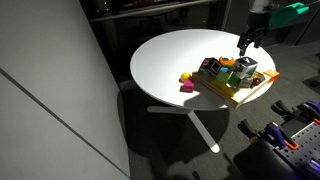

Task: Take a white and black block off the tray and put it on the table

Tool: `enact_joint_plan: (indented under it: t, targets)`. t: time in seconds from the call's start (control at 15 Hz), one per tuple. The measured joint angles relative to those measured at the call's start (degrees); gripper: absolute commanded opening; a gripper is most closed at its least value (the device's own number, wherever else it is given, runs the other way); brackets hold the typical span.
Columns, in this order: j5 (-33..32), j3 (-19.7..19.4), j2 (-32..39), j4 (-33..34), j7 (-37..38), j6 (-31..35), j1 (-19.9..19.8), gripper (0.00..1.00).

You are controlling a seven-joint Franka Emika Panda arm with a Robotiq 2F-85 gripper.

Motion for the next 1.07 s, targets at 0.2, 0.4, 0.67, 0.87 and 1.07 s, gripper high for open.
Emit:
enact_joint_plan:
  t: [0.2,0.4,0.67,0.87,1.07]
  targets:
    - [1.38,-0.31,2.19,0.47,-0.38,0.03,0.00,1.00]
    - [1.49,-0.81,3.91,0.87,-0.39,0.06,-0.06,1.00]
    - [0.89,-1.47,5.54,1.21,-0.34,0.73,-0.20,1.00]
    - [-0.43,-1.71,6.73,1.25,0.00,2.43,-0.20,1.00]
    - [-1.90,-1.95,7.99,1.27,0.56,3.96,-0.20,1.00]
